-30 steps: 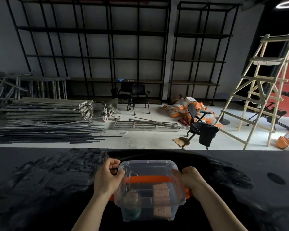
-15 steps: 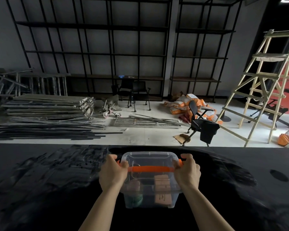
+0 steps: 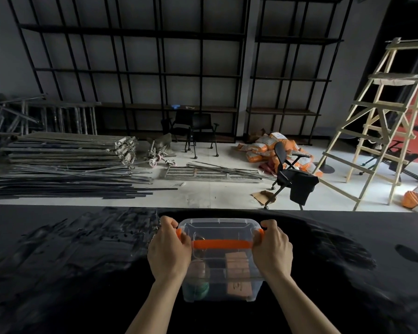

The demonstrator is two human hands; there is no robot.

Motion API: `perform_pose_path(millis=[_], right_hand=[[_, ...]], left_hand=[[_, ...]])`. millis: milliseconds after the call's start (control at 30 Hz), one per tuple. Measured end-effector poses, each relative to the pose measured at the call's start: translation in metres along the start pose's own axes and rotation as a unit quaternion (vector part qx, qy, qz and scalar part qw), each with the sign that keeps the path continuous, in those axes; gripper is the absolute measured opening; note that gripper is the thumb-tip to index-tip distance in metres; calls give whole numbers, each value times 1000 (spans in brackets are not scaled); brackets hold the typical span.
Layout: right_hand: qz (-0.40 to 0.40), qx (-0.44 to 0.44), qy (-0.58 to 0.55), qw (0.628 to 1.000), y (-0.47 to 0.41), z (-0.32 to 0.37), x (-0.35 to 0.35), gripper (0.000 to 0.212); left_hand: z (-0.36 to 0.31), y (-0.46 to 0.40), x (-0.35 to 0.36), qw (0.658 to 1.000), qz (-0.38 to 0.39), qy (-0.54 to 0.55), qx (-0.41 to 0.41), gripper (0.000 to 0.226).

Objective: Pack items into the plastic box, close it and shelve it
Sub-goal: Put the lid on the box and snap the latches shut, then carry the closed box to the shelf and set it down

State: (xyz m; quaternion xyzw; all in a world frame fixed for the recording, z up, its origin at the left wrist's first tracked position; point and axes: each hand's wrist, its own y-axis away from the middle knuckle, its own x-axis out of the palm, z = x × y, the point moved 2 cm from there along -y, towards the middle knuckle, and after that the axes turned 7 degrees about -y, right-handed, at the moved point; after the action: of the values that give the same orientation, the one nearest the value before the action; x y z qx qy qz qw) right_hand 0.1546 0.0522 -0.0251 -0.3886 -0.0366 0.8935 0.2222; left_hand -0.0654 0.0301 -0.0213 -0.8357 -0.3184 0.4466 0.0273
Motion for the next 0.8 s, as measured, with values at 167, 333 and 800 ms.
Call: perform_pose_path(millis=[167,333,800], right_hand=[[62,102,-98,988,-5,-11,8,51],[168,177,-286,927,-14,-30,19,49],[136,234,-506,819,-2,-98,-18,70]], left_hand=[[8,8,6,987,72,131,-55,41],[12,12,13,906,209,329,-167,33],[-31,33,42,868,279,383,-150,41]])
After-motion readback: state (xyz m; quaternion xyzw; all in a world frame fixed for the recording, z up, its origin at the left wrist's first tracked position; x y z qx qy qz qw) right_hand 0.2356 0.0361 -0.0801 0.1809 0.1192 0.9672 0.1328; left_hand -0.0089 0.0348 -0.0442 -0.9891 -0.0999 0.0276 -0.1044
